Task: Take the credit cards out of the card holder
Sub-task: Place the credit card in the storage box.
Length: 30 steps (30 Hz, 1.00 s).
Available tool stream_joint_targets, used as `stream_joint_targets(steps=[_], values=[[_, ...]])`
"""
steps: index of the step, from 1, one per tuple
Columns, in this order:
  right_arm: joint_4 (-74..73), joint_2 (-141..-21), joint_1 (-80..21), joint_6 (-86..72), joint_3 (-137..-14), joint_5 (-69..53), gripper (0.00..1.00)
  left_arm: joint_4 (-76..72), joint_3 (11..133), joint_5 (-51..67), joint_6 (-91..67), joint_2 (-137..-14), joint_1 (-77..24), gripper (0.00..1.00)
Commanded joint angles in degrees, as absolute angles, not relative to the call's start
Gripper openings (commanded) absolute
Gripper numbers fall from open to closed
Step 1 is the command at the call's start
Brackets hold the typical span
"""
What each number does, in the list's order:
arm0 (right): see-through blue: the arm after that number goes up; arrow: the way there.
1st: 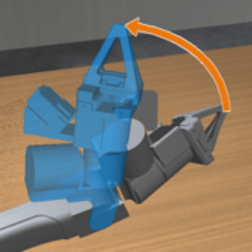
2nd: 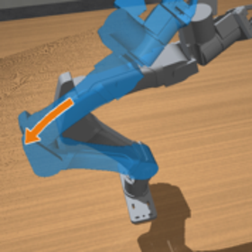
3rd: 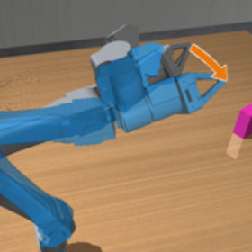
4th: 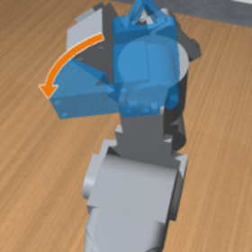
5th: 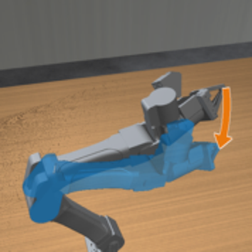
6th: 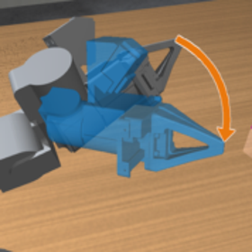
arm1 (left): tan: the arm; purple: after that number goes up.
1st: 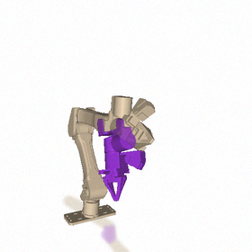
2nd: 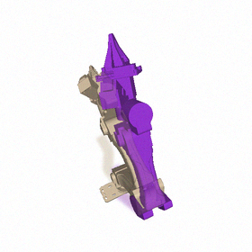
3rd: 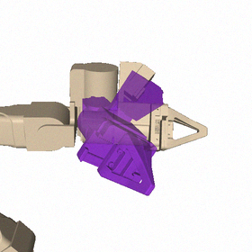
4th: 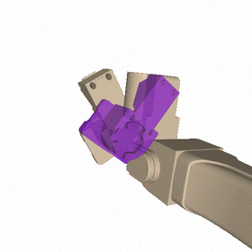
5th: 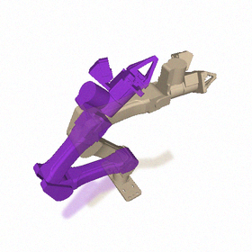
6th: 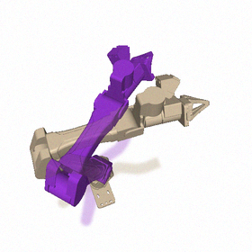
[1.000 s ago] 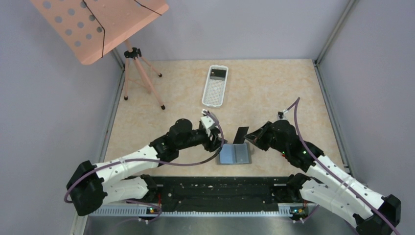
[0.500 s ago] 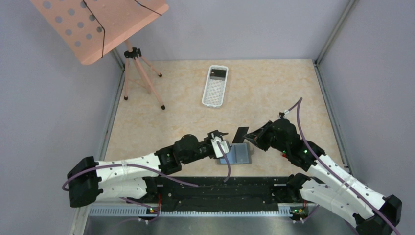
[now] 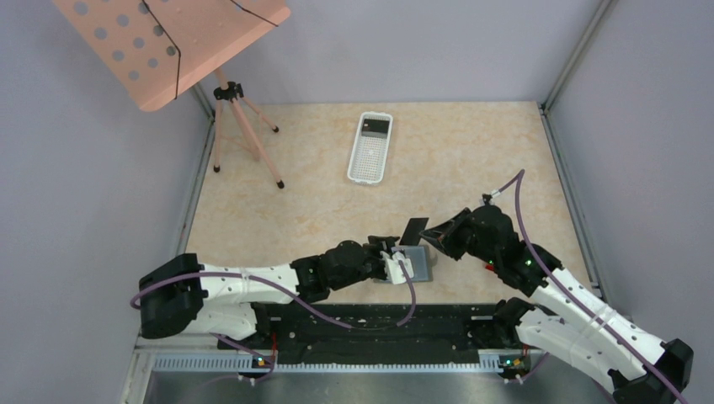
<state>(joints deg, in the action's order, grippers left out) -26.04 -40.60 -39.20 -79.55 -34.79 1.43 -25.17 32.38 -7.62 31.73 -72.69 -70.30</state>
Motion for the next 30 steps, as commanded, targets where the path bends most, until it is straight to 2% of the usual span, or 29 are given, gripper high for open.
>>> stream_joint_targets(steps=[1,8,15,18,25,30], values=[[-24.3,-39.9,-38.7,-80.2,-34.1,0.4,0.0,-34.2,34.4,-12.8,31.9,-73.4,-70.7,0.53],[-23.2,-41.0,-38.7,-80.1,-33.7,0.2,0.0,-37.1,33.0,-14.5,31.1,-72.3,-70.8,0.39],[-20.9,-42.7,-38.7,-80.7,-33.3,-1.9,0.0,-34.6,32.1,-13.5,28.5,-71.7,-70.8,0.17],[-19.4,-43.3,-38.7,-81.2,-32.9,-2.9,0.0,-36.0,31.3,-14.5,27.7,-71.9,-70.8,0.01],[-19.0,-42.4,-38.7,-79.7,-32.4,-0.6,0.0,-40.2,30.6,-23.1,18.7,-71.6,-71.0,0.0],[-18.9,-37.1,-38.7,-74.8,-31.6,3.5,0.4,-35.8,31.5,-24.5,8.0,-69.4,-70.5,0.0]])
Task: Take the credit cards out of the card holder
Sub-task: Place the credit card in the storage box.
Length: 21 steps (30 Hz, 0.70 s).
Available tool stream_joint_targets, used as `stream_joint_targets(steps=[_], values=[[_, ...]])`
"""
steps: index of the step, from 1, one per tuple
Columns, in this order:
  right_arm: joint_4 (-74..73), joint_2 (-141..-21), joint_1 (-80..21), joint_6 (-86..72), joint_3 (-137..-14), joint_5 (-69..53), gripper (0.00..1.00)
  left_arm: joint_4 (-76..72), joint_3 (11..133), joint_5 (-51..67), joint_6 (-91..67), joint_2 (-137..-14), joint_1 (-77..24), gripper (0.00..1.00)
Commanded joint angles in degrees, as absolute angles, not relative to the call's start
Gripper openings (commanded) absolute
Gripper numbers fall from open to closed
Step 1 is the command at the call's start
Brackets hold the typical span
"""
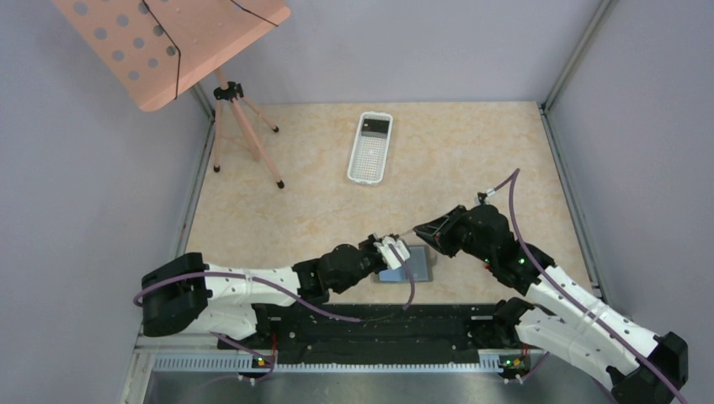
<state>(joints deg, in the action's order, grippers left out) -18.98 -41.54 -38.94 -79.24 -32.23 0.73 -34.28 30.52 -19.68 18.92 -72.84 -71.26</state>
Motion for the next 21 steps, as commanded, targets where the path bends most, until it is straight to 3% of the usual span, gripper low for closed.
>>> stream_joint_targets(steps=[1,4,9,14,17,21], values=[[-18.8,-35.9,-38.7,-73.6,-31.4,4.1,0.45,-33.2,32.4,-23.9,5.5,-68.9,-70.2,0.0],[-17.3,-31.6,-38.7,-66.0,-30.6,5.6,0.52,-22.3,36.5,-19.3,-4.4,-66.9,-67.9,0.0],[-16.3,-24.9,-38.7,-56.9,-28.8,6.2,0.53,-7.3,42.8,-13.8,-22.7,-65.1,-61.7,0.0],[-9.5,-18.6,-38.7,-55.4,-22.2,3.6,0.52,-8.8,40.6,2.3,-36.1,-61.0,-50.9,0.0],[-6.6,-16.4,-38.7,-54.6,-19.7,1.2,0.54,-6.5,41.5,5.0,-38.8,-58.4,-45.4,0.0],[-7.2,-16.1,-38.7,-52.2,-19.5,0.2,0.64,7.1,51.1,2.1,-30.5,-60.3,-40.3,0.0]])
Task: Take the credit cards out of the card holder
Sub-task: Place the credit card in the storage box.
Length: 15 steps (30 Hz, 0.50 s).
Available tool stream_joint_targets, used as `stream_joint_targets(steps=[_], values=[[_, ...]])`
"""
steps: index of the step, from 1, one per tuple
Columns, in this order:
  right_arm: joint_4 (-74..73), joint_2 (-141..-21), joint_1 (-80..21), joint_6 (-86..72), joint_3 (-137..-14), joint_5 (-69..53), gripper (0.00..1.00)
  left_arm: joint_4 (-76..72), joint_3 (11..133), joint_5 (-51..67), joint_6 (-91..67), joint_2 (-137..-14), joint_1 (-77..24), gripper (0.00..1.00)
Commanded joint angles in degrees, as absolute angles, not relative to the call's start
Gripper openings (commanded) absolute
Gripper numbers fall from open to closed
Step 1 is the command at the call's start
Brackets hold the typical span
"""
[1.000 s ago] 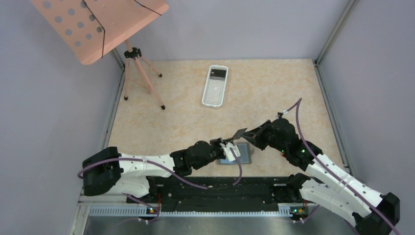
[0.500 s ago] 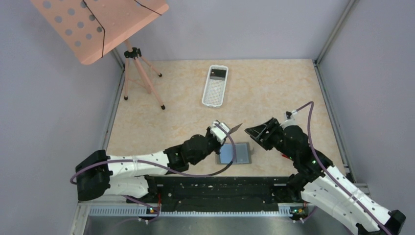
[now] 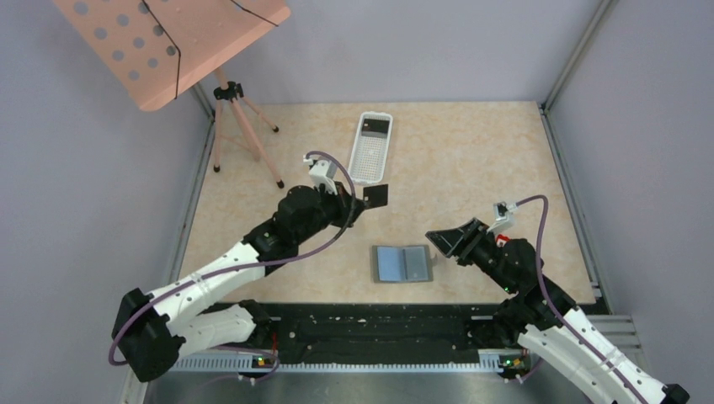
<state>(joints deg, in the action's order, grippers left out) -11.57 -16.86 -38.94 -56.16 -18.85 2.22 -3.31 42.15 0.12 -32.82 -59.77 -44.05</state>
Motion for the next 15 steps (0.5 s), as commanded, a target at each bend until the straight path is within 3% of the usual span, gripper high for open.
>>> stream_joint_targets(steps=[1,6,8,15], values=[[-7.6,-16.4,-38.7,-51.8,-19.6,0.2,0.66,10.3,53.9,1.7,-28.5,-61.5,-38.1,0.0],[-8.7,-18.7,-38.6,-51.4,-20.3,-2.1,0.84,18.9,67.3,6.4,-19.3,-72.6,-30.9,0.0],[-8.4,-20.3,-38.7,-51.4,-20.4,-3.5,0.97,23.1,74.7,8.4,-18.5,-78.8,-28.2,0.0],[-11.7,-27.2,-38.6,-50.7,-25.3,-7.5,0.99,27.8,90.2,7.7,-15.7,-96.1,-24.2,0.0]])
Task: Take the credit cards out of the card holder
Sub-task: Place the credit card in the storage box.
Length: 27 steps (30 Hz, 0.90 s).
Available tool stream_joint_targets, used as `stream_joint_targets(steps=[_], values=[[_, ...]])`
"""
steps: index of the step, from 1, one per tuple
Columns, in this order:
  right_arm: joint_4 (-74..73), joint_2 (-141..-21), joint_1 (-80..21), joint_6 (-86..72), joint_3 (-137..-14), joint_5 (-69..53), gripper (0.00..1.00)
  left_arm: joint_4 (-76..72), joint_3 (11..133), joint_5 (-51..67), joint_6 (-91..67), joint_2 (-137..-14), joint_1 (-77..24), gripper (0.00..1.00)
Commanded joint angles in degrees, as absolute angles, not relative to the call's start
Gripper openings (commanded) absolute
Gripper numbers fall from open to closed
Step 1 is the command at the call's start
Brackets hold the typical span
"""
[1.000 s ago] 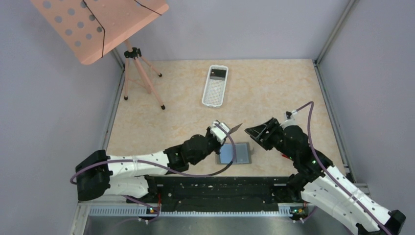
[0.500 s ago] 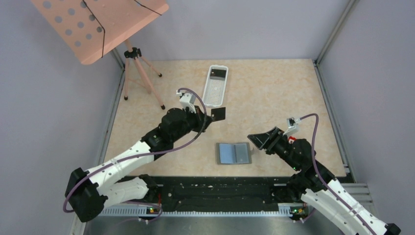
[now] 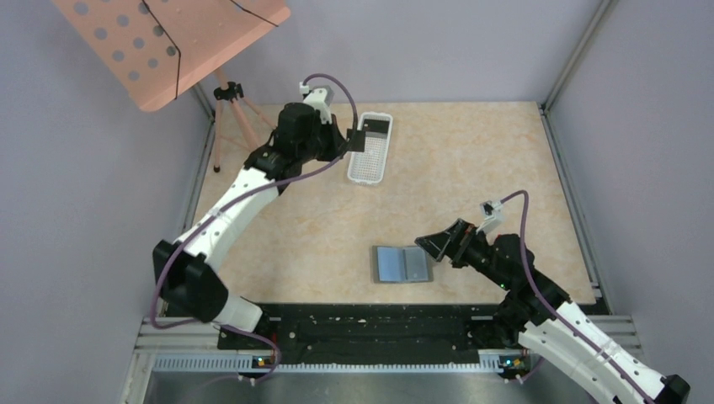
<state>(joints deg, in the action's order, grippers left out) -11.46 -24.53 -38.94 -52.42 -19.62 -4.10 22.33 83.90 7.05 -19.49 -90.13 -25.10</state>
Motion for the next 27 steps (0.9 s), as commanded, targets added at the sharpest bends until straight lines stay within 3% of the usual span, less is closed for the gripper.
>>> stream_joint_targets(steps=[1,10,19,27], values=[[-12.8,-28.1,-38.6,-50.1,-26.8,-7.6,0.99,27.9,92.1,7.6,-15.3,-98.1,-23.9,0.0],[-14.1,-32.1,-38.7,-46.2,-31.5,-6.0,0.99,26.5,107.6,19.5,-17.9,-115.7,-20.4,0.0],[-15.8,-34.1,-38.7,-44.8,-35.3,-1.9,0.99,20.3,120.9,24.1,-24.7,-128.0,-17.7,0.0],[-14.7,-36.7,-38.6,-44.8,-37.9,-1.4,0.99,10.3,121.9,31.1,-36.7,-134.5,-13.5,0.0]])
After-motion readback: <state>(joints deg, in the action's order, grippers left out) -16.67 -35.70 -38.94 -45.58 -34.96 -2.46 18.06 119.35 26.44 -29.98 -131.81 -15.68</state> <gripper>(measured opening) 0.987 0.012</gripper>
